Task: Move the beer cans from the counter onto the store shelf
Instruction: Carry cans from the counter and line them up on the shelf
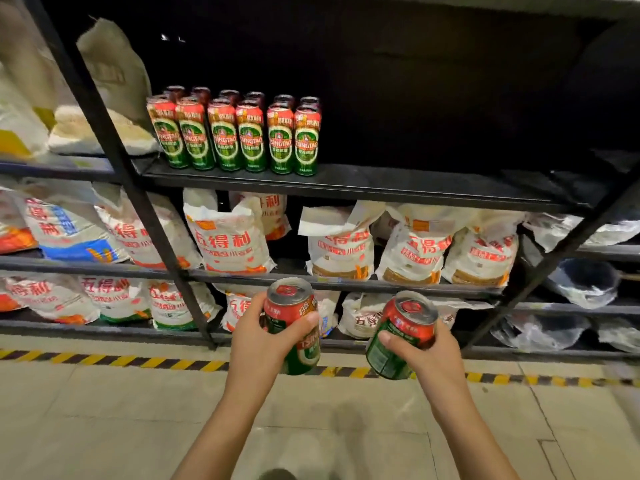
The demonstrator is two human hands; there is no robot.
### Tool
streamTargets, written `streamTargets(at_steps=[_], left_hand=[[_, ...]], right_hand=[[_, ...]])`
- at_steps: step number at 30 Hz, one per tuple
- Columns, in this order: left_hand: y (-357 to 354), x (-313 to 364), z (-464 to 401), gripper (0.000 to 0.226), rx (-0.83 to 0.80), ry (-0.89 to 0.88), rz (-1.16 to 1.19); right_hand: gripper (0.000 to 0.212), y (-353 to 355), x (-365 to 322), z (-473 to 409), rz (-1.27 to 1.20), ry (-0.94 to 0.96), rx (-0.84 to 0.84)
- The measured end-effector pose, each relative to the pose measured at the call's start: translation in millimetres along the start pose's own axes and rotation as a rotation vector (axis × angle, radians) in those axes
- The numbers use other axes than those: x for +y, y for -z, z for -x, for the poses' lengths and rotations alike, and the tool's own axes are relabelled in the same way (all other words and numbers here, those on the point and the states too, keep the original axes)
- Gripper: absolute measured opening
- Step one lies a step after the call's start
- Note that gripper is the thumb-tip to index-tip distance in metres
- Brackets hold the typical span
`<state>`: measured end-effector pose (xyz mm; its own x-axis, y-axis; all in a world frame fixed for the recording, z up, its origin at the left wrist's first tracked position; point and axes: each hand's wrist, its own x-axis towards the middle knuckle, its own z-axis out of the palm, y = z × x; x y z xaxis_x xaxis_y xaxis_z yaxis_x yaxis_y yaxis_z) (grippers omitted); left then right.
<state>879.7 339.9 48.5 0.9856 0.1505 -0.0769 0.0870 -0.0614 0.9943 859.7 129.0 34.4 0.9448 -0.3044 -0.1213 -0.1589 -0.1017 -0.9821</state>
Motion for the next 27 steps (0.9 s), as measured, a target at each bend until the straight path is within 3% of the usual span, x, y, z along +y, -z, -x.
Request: streamTargets(at_steps=[7, 14, 27], left_hand=[[-12.2, 11.6, -112.3, 0.040, 0.013, -0.023, 0.013], [-35.4, 28.1, -221.5, 0.041, -0.094, -0.058, -0.014], [-117.3, 46.8, -348.7, 0.050, -0.180, -0.107, -0.027]], right_hand=[[0.056, -42.5, -17.1, -110.6, 0.007, -0.005, -0.065], [0.051, -76.9, -39.1, -199.6, 0.016, 0.012, -0.020], [0.051, -62.0, -60.3, -334.8, 0.010, 0.075, -0.011]])
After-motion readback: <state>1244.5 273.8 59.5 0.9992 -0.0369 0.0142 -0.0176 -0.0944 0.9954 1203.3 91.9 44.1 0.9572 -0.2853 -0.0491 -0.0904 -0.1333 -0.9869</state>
